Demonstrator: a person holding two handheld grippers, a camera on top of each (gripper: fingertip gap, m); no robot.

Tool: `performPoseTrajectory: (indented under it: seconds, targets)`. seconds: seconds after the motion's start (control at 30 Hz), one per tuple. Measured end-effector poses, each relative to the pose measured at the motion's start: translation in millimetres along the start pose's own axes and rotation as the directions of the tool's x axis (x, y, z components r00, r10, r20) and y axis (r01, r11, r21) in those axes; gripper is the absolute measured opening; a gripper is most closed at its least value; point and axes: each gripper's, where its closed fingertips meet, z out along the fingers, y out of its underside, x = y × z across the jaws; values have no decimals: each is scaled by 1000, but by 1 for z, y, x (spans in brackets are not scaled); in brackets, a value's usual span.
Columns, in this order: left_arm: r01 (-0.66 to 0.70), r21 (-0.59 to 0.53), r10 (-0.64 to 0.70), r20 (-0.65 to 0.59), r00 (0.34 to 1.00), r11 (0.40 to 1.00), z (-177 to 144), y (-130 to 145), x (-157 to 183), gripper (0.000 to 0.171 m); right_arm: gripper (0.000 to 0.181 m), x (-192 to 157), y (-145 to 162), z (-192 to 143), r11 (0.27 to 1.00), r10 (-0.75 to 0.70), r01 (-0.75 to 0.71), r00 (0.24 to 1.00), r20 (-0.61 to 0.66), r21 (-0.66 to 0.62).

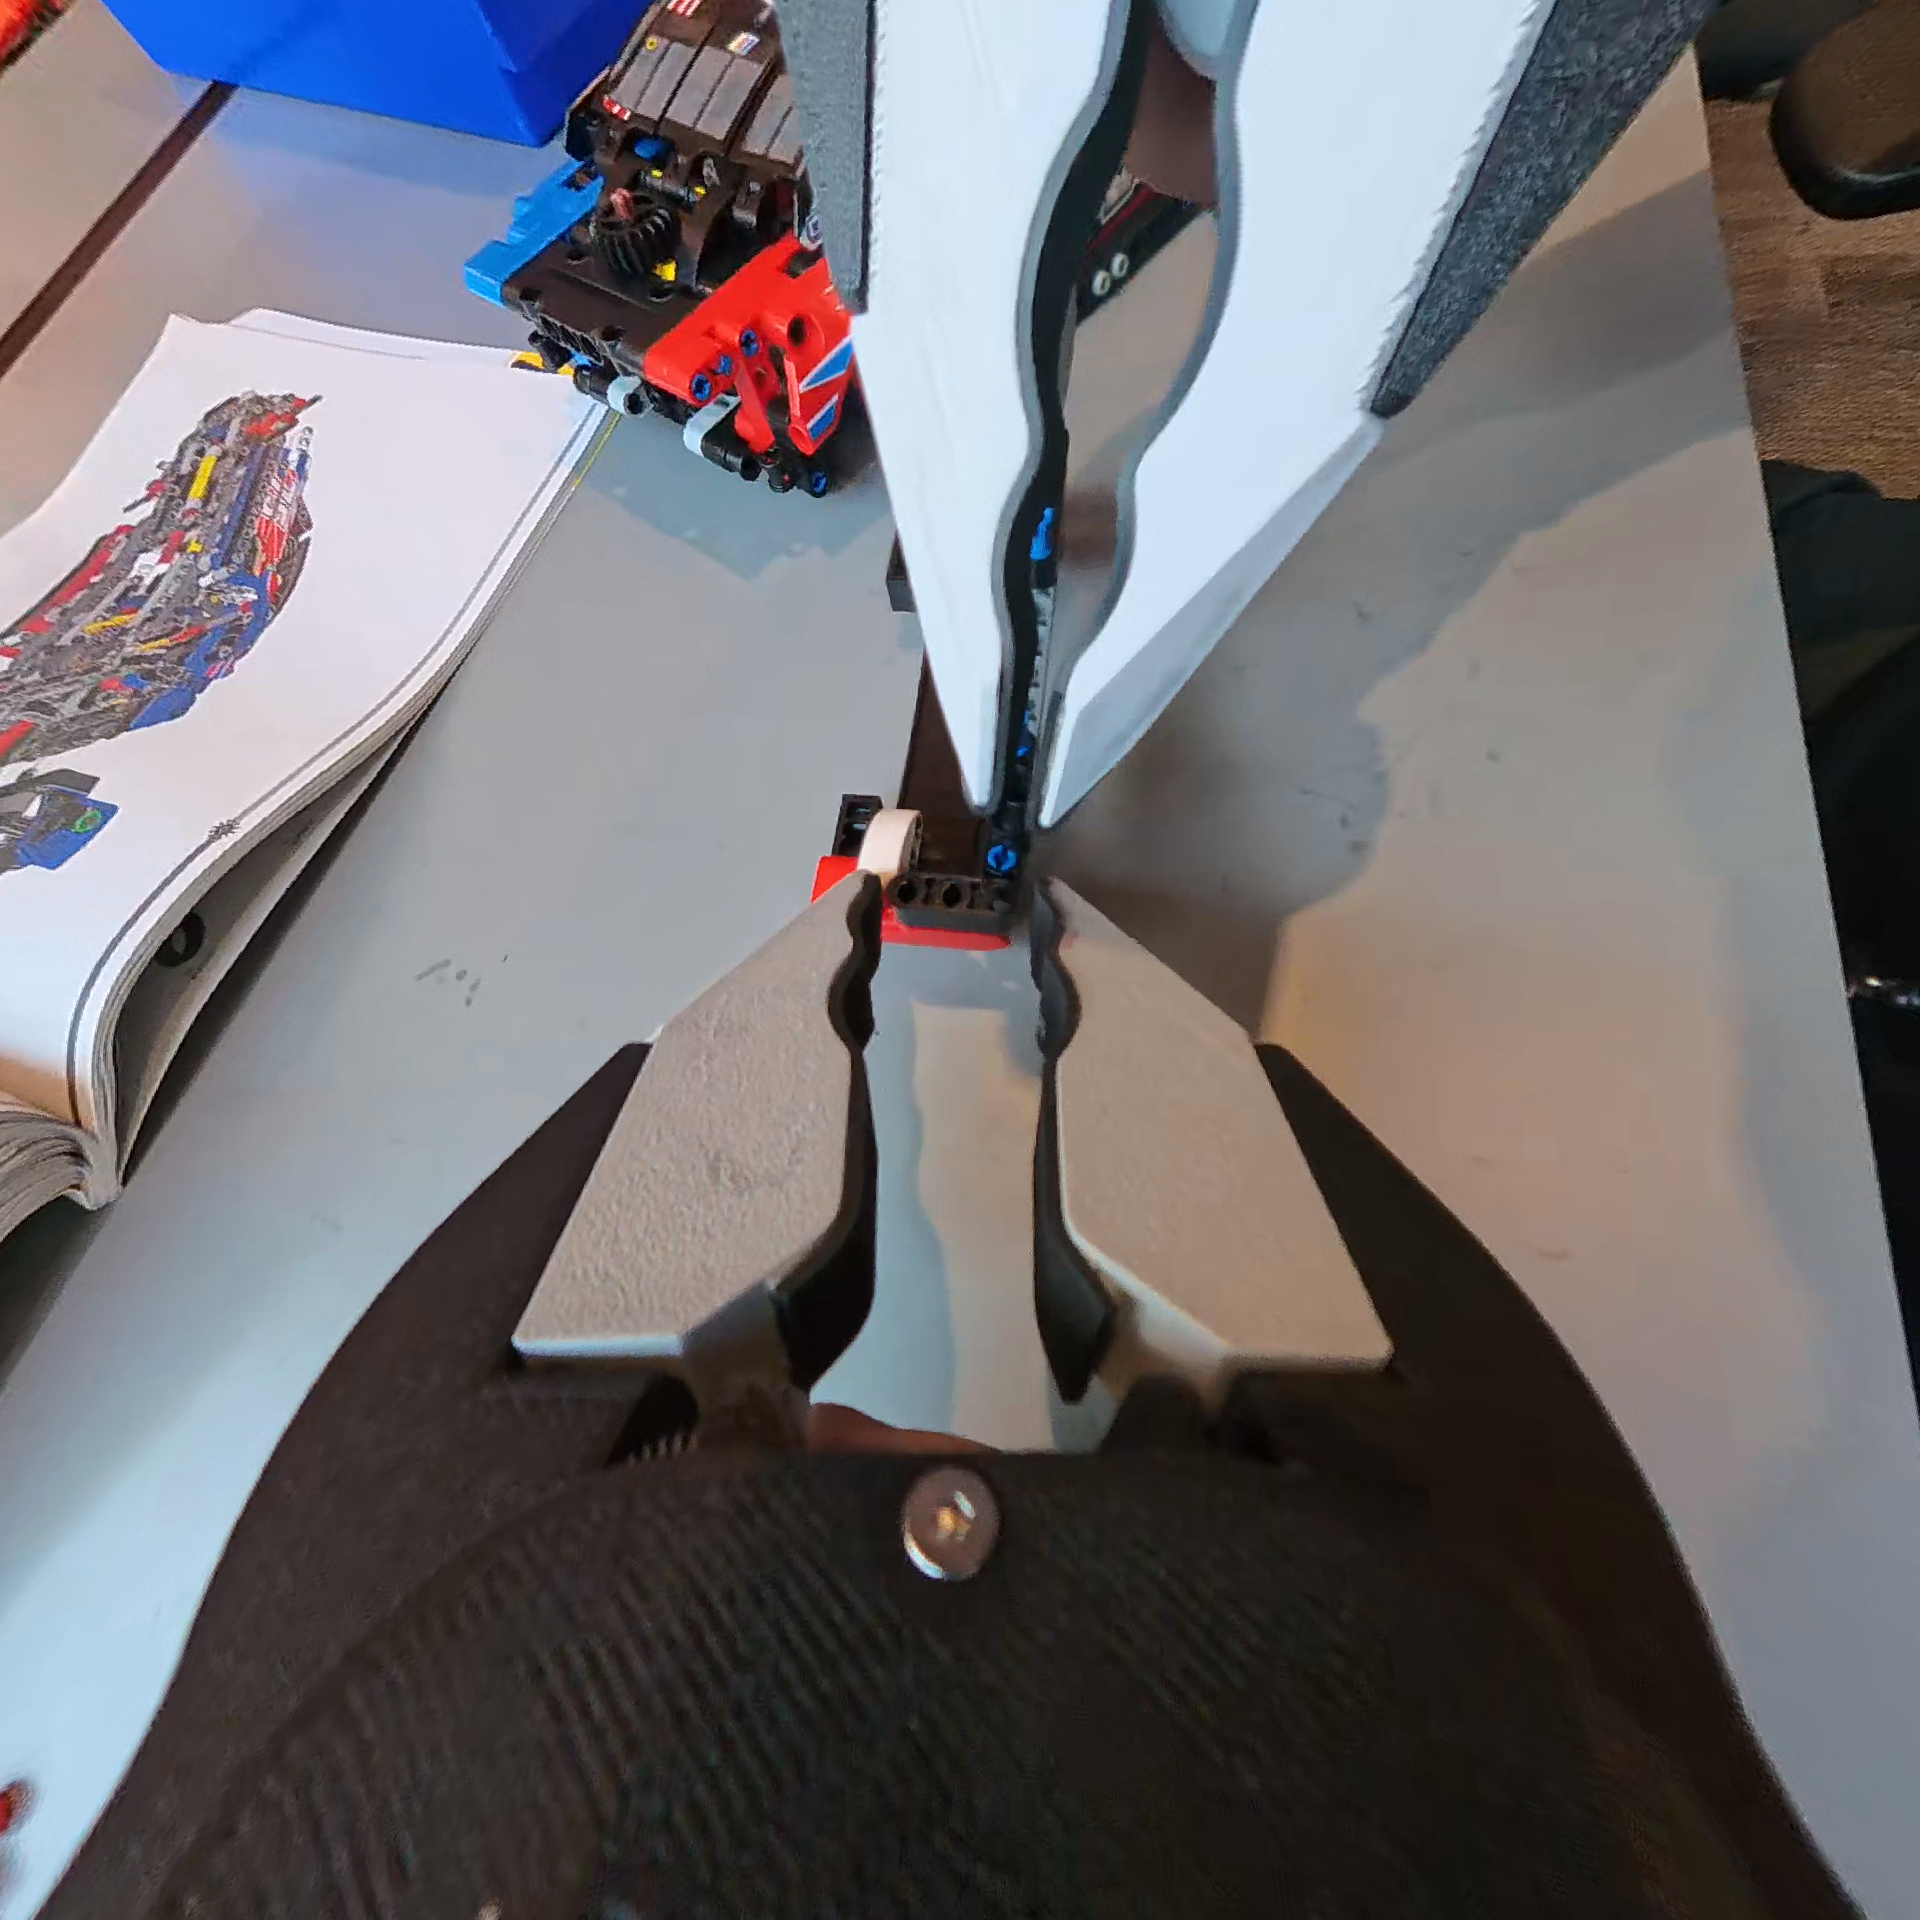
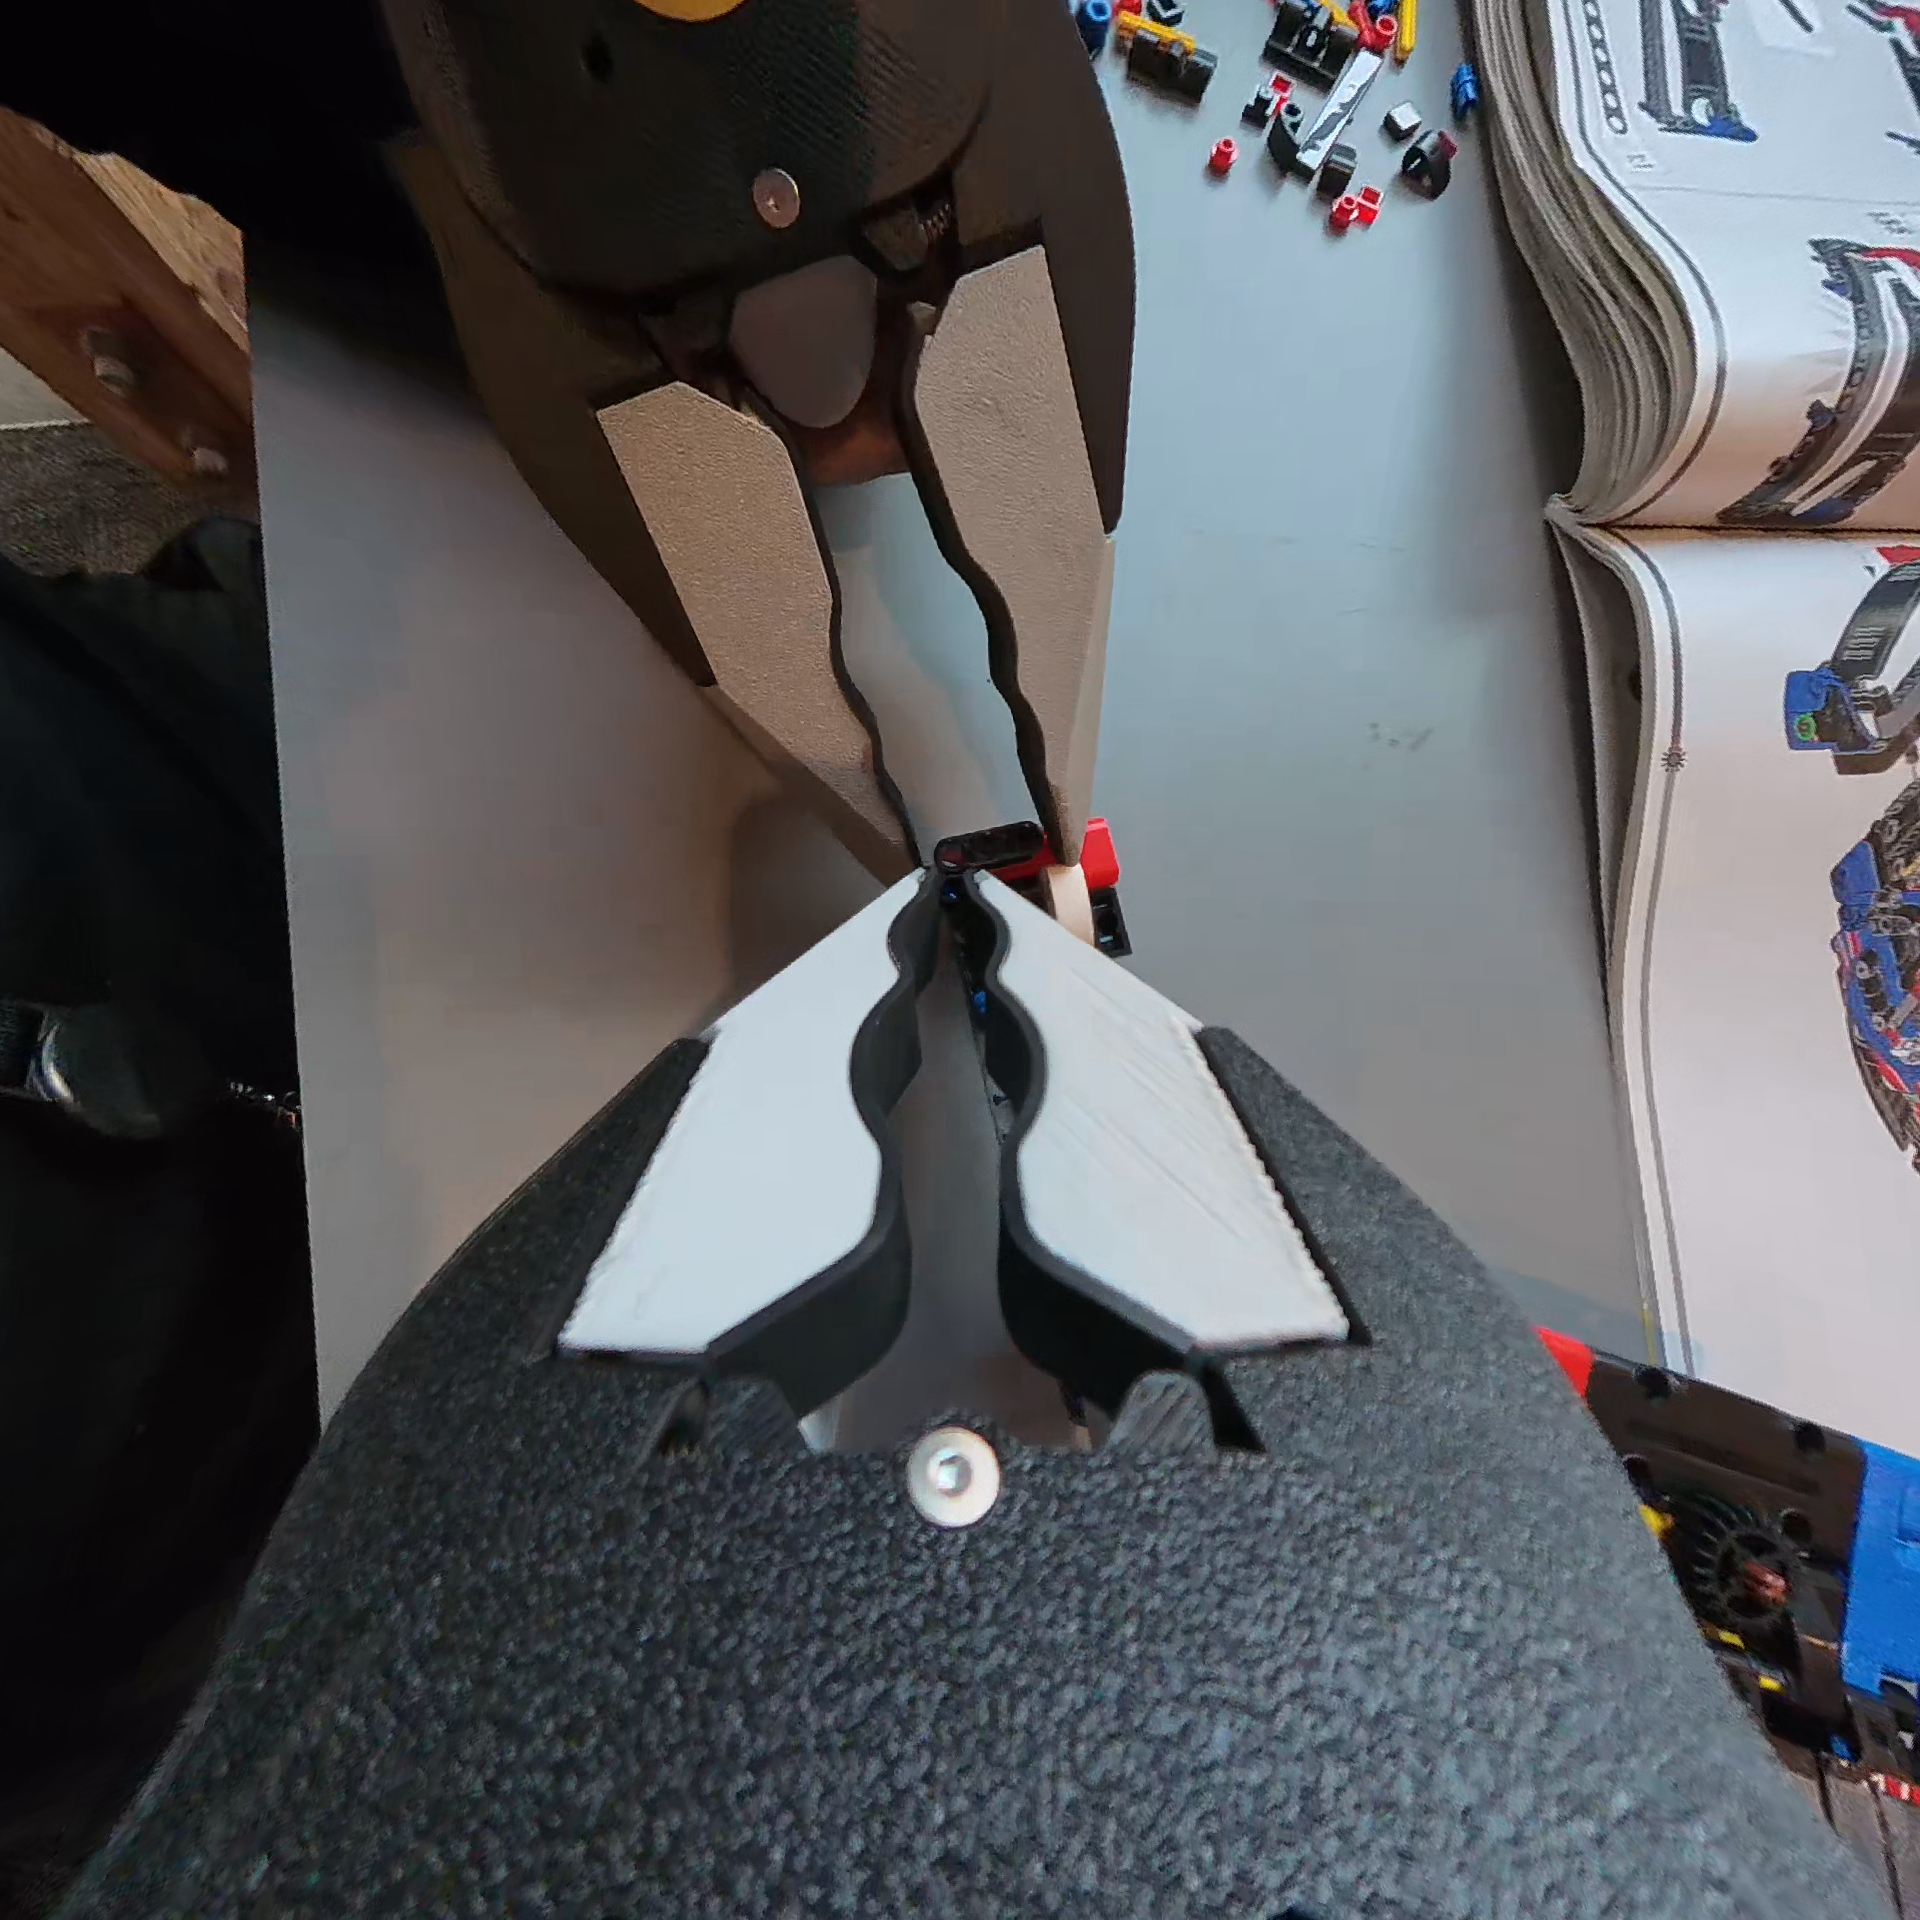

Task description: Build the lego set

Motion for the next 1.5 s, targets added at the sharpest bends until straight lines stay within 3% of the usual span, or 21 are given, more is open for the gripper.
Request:
performPoseTrajectory:
  seconds: [0.17, 0.7, 1.1, 1.37, 1.5]
  targets:
    - [-2, -2, 2, -3, 1000, 1000, 2, -1, -1, 31, 4, 4, 1, -3, 1000, 7, -7, 1000, -11, 4]
    - [-40, -7, 40, 23, 999, 999, 5, -1, -5, 23, 4, 9, 8, -3, 999, -35, 35, 999, -13, -21]
    - [-33, -8, 33, 15, 999, 999, 5, -1, -5, 22, 3, 5, 9, 4, 953, -285, 286, 958, 19, -102]
    - [-34, -10, 34, 16, 999, 999, 5, 0, -5, 22, 3, 4, 11, 4, 879, -435, 458, 884, 171, -133]
    - [-40, -14, 41, 26, 999, 999, 6, 0, -6, 23, 3, 4, 10, 6, 918, -341, 375, 911, 231, -125]
